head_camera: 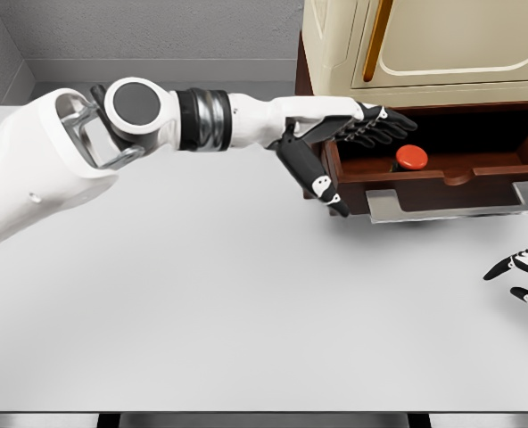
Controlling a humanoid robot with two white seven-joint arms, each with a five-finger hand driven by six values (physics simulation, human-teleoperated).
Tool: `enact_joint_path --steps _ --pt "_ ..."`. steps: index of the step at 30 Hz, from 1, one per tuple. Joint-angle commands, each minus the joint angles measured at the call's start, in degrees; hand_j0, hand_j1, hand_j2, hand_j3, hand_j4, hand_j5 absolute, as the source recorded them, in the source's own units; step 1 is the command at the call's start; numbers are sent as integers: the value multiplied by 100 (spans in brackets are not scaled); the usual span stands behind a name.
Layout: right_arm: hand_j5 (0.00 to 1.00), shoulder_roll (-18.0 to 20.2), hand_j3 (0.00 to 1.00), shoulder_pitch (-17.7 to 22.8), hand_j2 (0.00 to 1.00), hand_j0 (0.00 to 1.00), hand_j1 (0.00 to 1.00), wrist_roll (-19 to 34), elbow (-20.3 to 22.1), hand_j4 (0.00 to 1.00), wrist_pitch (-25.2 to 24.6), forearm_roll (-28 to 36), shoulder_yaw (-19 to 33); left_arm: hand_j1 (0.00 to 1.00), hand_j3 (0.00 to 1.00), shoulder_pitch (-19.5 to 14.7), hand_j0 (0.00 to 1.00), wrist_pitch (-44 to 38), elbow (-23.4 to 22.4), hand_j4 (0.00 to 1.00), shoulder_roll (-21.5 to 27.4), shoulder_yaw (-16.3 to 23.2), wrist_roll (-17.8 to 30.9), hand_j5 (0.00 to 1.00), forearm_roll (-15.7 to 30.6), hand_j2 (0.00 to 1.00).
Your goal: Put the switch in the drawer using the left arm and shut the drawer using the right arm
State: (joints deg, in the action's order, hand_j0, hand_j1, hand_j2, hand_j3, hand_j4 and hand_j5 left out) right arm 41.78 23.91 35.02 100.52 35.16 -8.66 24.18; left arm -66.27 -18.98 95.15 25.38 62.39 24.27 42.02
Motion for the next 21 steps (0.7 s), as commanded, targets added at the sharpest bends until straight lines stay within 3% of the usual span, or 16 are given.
enact_joint_path --steps 1,8,11,21 --pt "58 6 58 0 58 58 58 -2 3 58 -16 40 -1 100 100 9 100 26 -119 100 -86 10 -10 100 -45 100" --pt "58 6 58 -9 58 58 58 -2 3 58 -16 40 -45 100 100 61 100 70 -119 100 -174 204 52 100 -45 100" --pt "58 6 58 -9 58 58 58 -2 -6 58 -16 40 -54 100 100 62 100 78 -532 100 -411 221 52 100 -54 100" --pt "58 6 58 -18 58 58 58 -2 3 58 -16 48 -62 100 100 44 100 78 -541 100 -552 213 175 100 -36 100"
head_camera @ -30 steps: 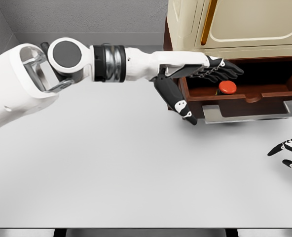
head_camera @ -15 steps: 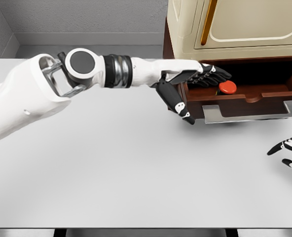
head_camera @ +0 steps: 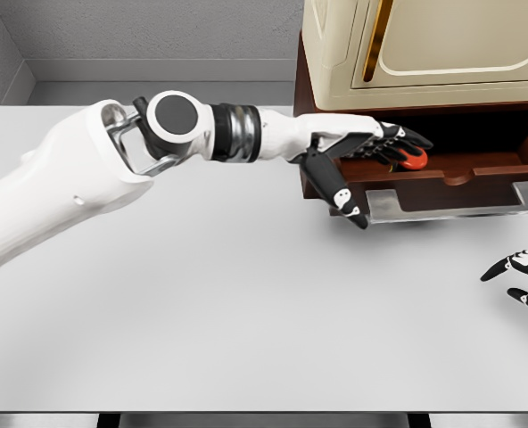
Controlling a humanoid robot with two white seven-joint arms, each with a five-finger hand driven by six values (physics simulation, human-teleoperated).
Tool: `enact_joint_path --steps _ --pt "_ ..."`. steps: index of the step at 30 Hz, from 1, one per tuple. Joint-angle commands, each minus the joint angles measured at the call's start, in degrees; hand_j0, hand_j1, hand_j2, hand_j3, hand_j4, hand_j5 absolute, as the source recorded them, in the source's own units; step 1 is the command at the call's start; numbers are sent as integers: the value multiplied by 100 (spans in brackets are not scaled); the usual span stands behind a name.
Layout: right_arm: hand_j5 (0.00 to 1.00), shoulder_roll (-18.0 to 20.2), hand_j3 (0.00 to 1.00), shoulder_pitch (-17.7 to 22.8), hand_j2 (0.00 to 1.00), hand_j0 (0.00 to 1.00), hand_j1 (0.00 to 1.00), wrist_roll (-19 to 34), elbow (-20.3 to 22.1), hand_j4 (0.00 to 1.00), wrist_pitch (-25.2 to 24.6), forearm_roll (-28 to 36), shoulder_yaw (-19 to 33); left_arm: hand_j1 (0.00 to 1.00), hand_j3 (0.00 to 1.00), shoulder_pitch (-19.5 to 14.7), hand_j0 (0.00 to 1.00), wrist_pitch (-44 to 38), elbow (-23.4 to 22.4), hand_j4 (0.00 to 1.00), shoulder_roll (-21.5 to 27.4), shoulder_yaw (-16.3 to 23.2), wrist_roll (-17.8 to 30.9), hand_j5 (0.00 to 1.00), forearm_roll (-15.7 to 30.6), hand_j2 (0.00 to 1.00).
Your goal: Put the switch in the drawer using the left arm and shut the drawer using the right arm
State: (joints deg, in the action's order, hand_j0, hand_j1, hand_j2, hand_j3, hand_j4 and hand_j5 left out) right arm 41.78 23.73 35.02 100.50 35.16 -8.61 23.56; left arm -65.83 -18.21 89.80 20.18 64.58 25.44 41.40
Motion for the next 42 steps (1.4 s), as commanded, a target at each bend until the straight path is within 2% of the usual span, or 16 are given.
enact_joint_path --steps 1,6,9,12,15,18,20,22,25,35,42 --pt "58 6 58 0 58 58 58 -2 -4 58 -16 43 -10 100 100 0 100 2 -6 100 -31 -16 75 100 26 100" --pt "58 6 58 0 58 58 58 -2 4 58 -16 43 -54 100 100 -44 100 2 3 100 -66 -25 93 100 35 100" --pt "58 6 58 0 58 58 58 -2 4 58 -16 43 -54 100 100 -62 100 -24 -32 100 -66 -130 479 100 61 100" --pt "58 6 58 0 58 58 58 -2 -4 58 -16 43 -62 100 100 -70 100 -86 -59 100 -66 -174 515 100 88 100" --pt "58 6 58 0 58 58 58 -2 -4 58 -16 43 -62 100 100 -79 100 -182 -191 100 -75 -306 550 100 96 100" --pt "58 6 58 0 58 58 58 -2 -4 58 -16 43 -54 100 100 -79 100 -174 -1016 100 -418 -341 550 100 96 100" --pt "58 6 58 0 58 58 58 -2 -4 58 -16 35 -54 100 100 -70 100 -174 -1052 100 -444 -420 541 100 105 100" --pt "58 6 58 0 58 58 58 -2 -4 58 -16 34 -54 100 100 -70 100 -183 -1096 100 -444 -456 515 100 421 100" --pt "58 6 58 0 58 58 58 -2 -4 58 -16 43 -54 100 100 -62 100 -174 -1166 100 -453 -456 515 100 545 100" --pt "58 6 58 0 58 58 58 -2 -4 58 -16 43 -54 100 100 123 100 -174 -1421 100 -655 -429 523 100 536 100" --pt "58 6 58 0 58 58 58 -2 -4 58 -16 43 -54 100 100 123 100 -156 -1676 100 -805 -429 532 100 536 100"
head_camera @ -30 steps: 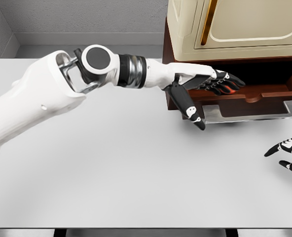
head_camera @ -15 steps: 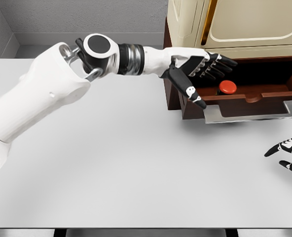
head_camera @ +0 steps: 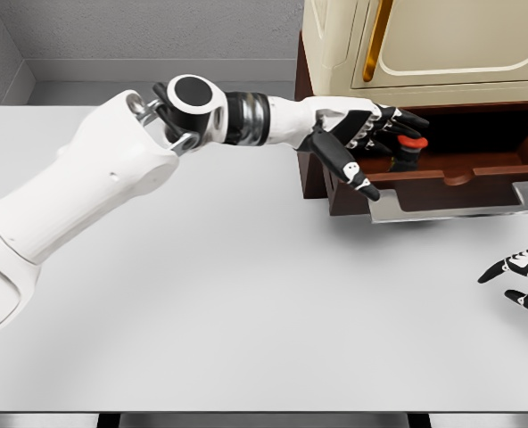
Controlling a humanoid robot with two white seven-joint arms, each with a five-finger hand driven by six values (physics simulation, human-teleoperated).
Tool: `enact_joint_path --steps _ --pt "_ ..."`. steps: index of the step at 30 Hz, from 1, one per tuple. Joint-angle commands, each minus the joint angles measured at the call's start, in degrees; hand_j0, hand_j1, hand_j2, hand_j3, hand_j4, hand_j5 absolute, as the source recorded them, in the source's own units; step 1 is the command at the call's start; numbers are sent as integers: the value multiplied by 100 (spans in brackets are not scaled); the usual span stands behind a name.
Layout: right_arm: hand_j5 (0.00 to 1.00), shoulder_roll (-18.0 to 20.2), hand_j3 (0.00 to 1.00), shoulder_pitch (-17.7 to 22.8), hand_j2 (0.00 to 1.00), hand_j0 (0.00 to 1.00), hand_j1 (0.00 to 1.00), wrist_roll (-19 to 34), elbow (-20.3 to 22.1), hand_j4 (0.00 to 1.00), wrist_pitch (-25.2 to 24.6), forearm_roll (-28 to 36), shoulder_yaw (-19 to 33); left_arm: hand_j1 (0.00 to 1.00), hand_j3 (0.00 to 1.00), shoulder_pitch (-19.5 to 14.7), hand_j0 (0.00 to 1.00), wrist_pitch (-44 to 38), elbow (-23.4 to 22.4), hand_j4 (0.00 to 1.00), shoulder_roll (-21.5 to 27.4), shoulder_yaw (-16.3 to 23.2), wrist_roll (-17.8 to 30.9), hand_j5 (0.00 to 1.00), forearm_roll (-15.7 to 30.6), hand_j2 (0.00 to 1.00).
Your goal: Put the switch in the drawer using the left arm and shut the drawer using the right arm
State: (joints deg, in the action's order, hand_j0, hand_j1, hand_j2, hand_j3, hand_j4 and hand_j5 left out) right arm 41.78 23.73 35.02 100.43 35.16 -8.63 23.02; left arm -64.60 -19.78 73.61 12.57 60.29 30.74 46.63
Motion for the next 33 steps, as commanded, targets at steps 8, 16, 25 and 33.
enact_joint_path --steps 8,16,25,33 --pt "58 6 58 0 58 58 58 -2 3 58 -16 46 1 100 100 -18 100 9 -40 100 -175 0 11 100 21 100" --pt "59 15 59 0 59 59 59 -2 3 59 -16 37 1 100 100 -105 100 53 -67 100 -351 -8 20 100 30 100" --pt "60 23 60 0 60 60 60 -2 -6 60 -16 46 1 100 100 -193 100 79 -778 100 -747 -17 222 100 4 100" --pt "60 59 60 0 60 60 60 -2 -15 60 -16 46 1 100 100 -290 100 123 -831 100 -914 -26 389 100 4 100"
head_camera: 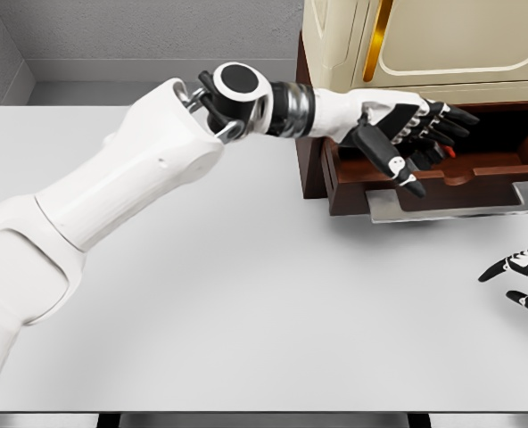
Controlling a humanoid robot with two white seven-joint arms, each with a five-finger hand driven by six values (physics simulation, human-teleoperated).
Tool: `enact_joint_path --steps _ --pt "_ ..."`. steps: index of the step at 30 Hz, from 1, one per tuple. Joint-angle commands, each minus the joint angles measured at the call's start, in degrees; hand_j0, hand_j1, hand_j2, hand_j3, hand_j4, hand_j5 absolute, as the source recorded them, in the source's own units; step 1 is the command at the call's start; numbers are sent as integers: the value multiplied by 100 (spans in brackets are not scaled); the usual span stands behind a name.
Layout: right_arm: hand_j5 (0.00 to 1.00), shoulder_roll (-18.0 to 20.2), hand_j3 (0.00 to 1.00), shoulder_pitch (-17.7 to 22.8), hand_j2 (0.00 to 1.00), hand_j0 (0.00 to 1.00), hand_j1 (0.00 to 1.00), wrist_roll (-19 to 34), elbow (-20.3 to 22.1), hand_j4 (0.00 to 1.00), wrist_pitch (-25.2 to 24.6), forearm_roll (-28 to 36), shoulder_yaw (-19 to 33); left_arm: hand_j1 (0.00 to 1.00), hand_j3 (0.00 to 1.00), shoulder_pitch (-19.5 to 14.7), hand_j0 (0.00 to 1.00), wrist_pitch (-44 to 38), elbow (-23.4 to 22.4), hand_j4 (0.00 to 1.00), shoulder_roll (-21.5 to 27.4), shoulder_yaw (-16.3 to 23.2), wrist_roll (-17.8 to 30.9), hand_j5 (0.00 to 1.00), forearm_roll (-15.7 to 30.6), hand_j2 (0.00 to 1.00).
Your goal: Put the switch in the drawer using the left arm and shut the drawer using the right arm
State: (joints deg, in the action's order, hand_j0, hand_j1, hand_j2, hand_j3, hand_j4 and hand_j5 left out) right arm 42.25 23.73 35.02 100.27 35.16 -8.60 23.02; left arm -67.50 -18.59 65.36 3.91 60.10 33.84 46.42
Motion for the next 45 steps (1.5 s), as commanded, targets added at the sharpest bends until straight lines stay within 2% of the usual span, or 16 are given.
enact_joint_path --steps 1,8,11,12,15,20,23,24,26,31,33,35,37,40,41,45 --pt "60 12 60 0 60 60 60 -2 2 60 -16 43 1 100 100 0 100 13 -6 100 -57 -8 87 100 16 100" --pt "60 12 60 0 60 60 60 -2 2 60 -16 43 9 100 100 -70 100 49 21 100 -101 -16 116 100 -10 100" --pt "60 12 60 0 60 60 60 -2 2 60 -16 52 18 100 100 -132 100 57 82 100 -118 -227 116 100 25 100" --pt "60 12 60 0 60 60 60 -2 2 60 -16 52 9 100 100 -158 100 84 266 100 -75 -280 116 100 25 100" --pt "60 12 60 0 60 60 60 -2 2 60 -16 69 18 100 100 -149 100 93 1312 100 215 -280 116 100 43 100" --pt "59 12 59 -53 59 59 59 -2 2 59 -16 69 9 100 100 -141 100 93 3140 100 1156 -289 116 100 464 100" --pt "56 29 56 -114 56 56 56 -2 11 56 -16 69 -8 100 100 -132 100 329 3571 100 1701 -359 116 100 842 100" --pt "56 47 56 -158 56 56 56 -2 11 56 -16 69 -8 100 100 -123 100 418 3571 100 1832 -359 116 100 895 100" --pt "56 55 56 -193 56 56 56 -2 19 56 -16 69 -8 100 100 -88 100 681 3571 100 2420 -368 116 100 948 100" --pt "57 205 57 -176 57 57 57 -2 28 57 -16 315 53 100 100 378 100 1850 3563 100 4153 -385 116 100 1423 100" --pt "56 223 56 -185 56 56 56 -2 28 56 -16 333 53 100 100 492 100 2017 3563 100 4504 -394 116 100 1423 100" --pt "56 223 56 -185 56 56 56 -2 28 56 -16 350 53 100 100 809 100 2263 3563 100 4900 -421 116 100 1431 100" --pt "56 223 56 -193 56 56 56 -2 28 56 -16 359 53 100 100 984 100 2500 3554 100 5260 -447 116 100 1423 100" --pt "56 363 56 -202 56 56 56 -2 28 56 -16 359 62 100 100 1661 100 3238 3229 100 5612 -421 116 100 1317 100" --pt "56 389 56 -202 56 56 56 -2 28 56 -16 359 62 100 100 1793 100 3388 3097 100 5551 -412 116 100 949 100" --pt "56 495 56 -255 56 56 56 -2 28 56 -16 359 62 100 100 1828 100 3503 3114 100 5542 -403 116 100 860 100"
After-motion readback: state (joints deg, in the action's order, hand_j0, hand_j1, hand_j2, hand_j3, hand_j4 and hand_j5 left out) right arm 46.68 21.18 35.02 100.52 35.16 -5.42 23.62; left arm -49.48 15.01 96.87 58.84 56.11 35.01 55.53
